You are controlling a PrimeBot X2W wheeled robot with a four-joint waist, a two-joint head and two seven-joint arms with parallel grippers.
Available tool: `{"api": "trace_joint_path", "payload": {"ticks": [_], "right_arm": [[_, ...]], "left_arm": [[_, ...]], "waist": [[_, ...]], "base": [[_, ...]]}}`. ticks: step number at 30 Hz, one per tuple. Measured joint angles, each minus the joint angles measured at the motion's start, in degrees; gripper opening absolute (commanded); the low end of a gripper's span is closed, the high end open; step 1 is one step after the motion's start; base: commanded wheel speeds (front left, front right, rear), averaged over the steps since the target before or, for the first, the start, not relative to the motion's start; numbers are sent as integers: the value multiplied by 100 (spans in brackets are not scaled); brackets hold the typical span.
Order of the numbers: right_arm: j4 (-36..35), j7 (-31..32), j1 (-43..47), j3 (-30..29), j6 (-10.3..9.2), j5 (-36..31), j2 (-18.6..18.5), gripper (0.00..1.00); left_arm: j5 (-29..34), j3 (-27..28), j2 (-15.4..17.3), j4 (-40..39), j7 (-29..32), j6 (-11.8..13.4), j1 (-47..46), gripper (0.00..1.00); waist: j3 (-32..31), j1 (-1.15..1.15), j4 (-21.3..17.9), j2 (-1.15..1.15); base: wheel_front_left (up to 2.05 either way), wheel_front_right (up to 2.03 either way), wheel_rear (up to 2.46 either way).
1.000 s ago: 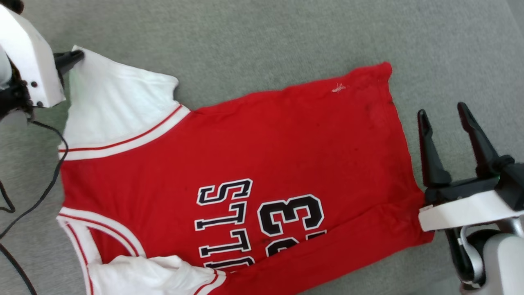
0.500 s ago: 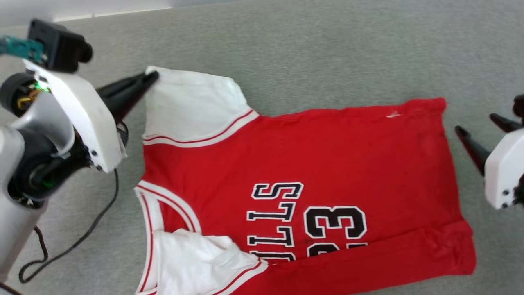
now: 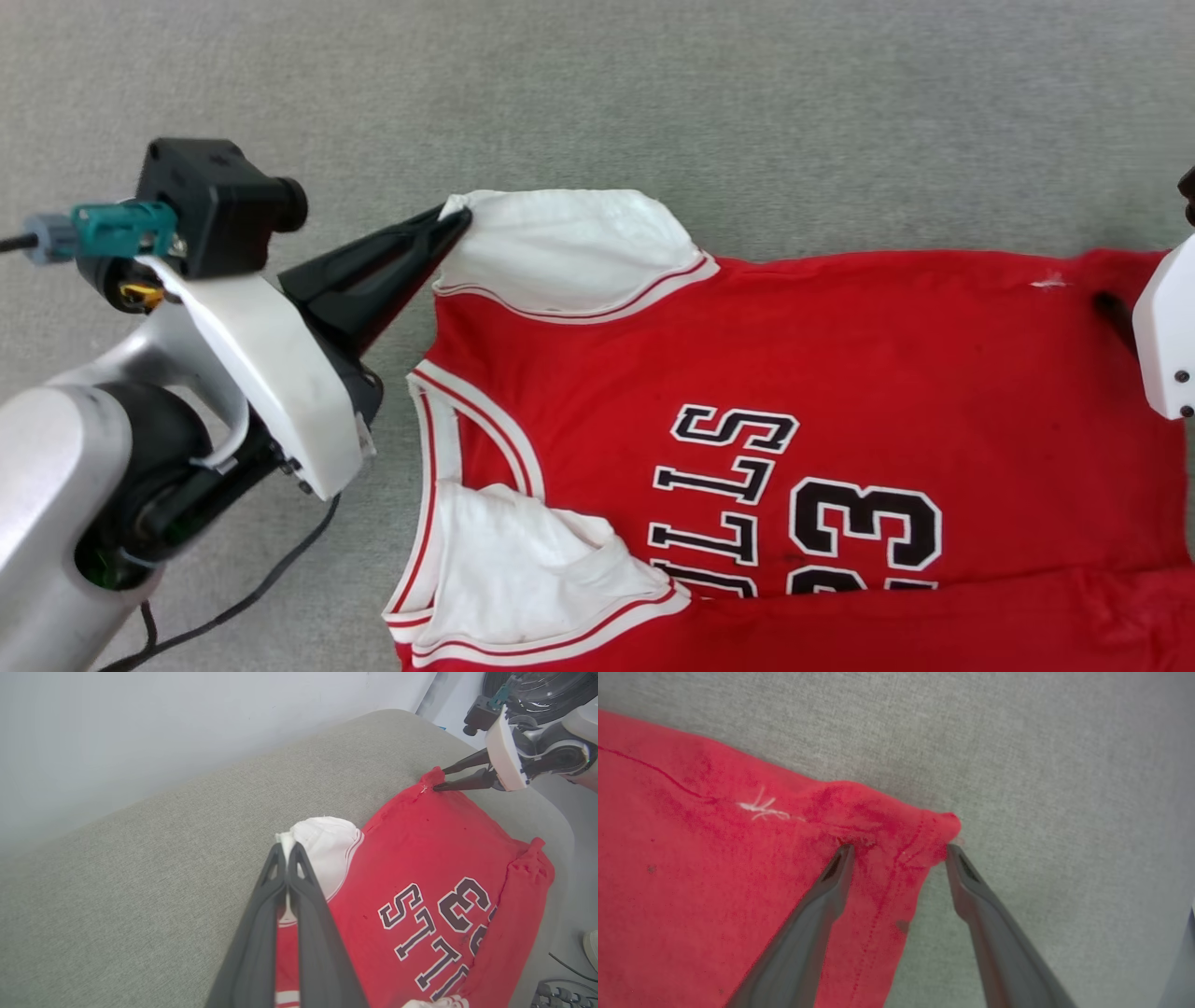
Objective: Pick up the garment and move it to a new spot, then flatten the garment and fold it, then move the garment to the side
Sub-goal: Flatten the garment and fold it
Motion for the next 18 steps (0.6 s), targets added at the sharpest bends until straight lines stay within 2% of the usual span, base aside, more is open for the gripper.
{"api": "trace_joint_path", "payload": {"ticks": [9,10,11,12,13,18], "right_arm": [[649,-307,-259,337,-3,-16,-37,100],[702,-337,-261,378,-14,32,-37,97],[753,-387,-265,407,-14,67,-40,44],[803,-469,-268,425,-13,103,-36,10],[861,-576,-268,430,-12,152,-16,0],[1059,-1063,-275,477,-1,235,80,0]], "left_arm": [[146,-125,-141,-167,-129,62,103,0],[178,-151,-155,-136,-153,65,124,0],[185,-176,-169,-102,-175,75,168,0],[177,-190,-197,-68,-197,78,225,0],[175,-201,-215,-33,-229,78,257,0],[168,-68,-156,153,-428,134,364,0]], "waist": [[181,0,275,0],[174,-1,278,0],[163,-1,276,0],[150,-1,273,0],[134,-1,266,0],[-37,-1,191,0]], "base": [[0,0,0],[0,0,0],[0,0,0],[0,0,0],[0,0,0],[0,0,0]]}}
